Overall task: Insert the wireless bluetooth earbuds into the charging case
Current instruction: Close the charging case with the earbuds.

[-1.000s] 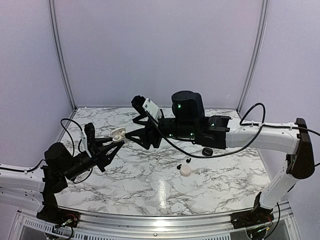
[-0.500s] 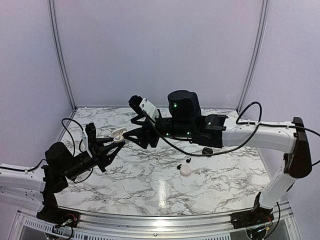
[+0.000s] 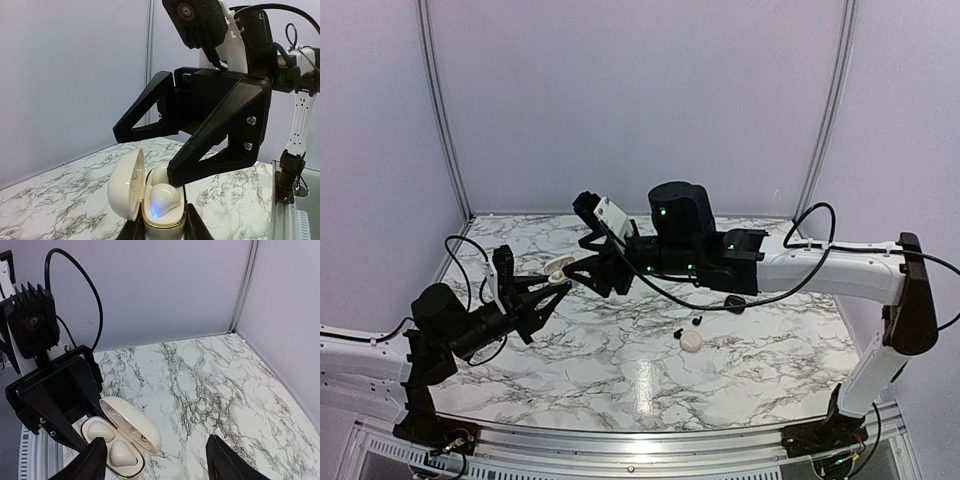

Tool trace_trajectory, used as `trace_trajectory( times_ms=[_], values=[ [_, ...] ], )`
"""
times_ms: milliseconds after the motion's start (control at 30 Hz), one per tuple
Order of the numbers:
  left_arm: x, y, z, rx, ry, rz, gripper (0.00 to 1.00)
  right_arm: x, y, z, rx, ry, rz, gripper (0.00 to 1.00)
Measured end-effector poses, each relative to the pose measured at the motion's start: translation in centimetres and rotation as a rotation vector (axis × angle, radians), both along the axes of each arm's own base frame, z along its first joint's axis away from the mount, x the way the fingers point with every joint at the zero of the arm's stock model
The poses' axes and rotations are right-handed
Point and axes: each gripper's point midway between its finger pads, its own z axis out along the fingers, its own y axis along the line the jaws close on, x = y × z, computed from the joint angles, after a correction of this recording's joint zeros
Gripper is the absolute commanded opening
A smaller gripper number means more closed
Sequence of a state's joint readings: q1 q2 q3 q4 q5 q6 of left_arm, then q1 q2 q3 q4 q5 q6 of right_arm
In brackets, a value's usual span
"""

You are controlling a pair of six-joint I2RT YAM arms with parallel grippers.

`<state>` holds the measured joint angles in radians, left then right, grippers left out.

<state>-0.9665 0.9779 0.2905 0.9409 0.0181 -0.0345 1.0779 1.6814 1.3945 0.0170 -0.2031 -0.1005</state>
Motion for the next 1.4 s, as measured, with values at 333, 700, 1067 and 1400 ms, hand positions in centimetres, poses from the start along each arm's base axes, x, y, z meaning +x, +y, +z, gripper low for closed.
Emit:
trace_trajectory(
  times_ms=[333, 700, 1067, 1400],
  values=[
    [-0.8, -0.4, 0.2, -0.003, -0.006, -0.054, 0.00, -3.0, -1.3, 1.1, 0.043, 0.029, 0.197, 0.68],
    [-2.6, -1.3, 0.4, -0.001, -0.016, -0.170, 0.00, -5.4, -1.7, 0.6, 0.034, 0.072, 0.366, 0.59],
    [-2.8, -1.6, 0.1, 0.004, 0.007, -0.188, 0.00, -6.7, -1.3, 0.4, -0.001, 0.035, 0.436, 0.40],
    [0.4, -0.9, -0.8, -0.006, 0.116, -0.071, 0.00, -6.5, -2.2, -0.5, -0.014, 0.063, 0.420, 0.53]
  ],
)
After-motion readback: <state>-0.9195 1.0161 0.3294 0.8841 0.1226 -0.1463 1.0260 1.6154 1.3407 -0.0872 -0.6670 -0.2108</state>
